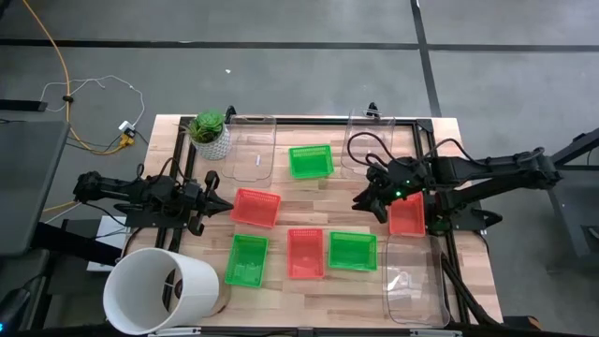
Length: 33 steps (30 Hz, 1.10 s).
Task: Stack baskets by color
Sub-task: Stack the top right orange bin on the bottom orange bin
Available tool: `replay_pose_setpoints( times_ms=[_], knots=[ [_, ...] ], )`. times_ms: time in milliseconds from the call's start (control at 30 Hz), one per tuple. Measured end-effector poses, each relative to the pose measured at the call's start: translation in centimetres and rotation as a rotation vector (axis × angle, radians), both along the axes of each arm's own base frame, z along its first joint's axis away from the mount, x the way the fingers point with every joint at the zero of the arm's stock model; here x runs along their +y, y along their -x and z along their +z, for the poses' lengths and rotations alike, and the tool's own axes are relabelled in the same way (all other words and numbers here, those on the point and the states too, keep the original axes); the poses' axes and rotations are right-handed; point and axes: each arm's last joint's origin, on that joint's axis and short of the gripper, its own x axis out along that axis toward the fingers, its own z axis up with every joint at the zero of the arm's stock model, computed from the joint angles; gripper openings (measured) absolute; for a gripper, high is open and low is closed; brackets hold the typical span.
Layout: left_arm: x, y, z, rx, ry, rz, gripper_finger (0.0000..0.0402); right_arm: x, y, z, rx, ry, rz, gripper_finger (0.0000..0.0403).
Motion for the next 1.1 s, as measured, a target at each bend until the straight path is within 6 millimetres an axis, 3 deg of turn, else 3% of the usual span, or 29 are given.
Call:
replay_pose_setpoints(
  times_ms=[100,233,433,567,767,1100],
  knots=[
    [0.0,0.0,0.0,0.000,0.000,-0.001,0.0001,0.3,0.3,-0.3,0.066,-0.106,0.067,0.0142],
    [0.0,0.0,0.0,0.000,0.000,-0.001,0.0001,1.0,1.7,-1.7,0.301,-0.227,0.054,0.0142],
    [0.0,0.0,0.0,0.000,0.000,0.000,0.0001,1.9,4.8,-3.6,0.695,-0.237,-0.296,0.0142],
    [0.0,0.0,0.0,0.000,0.000,-0.001,0.0001,2.0,5.4,-3.8,0.704,-0.208,-0.532,0.0142],
    [0.0,0.0,0.0,-0.001,0.000,-0.001,0.0001,1.9,5.2,-4.2,0.692,-0.211,-0.704,0.0142],
    [0.0,0.0,0.0,0.000,0.000,-0.001,0.0001,2.0,4.1,-5.7,0.796,-0.135,-0.768,0.0142]
  ],
)
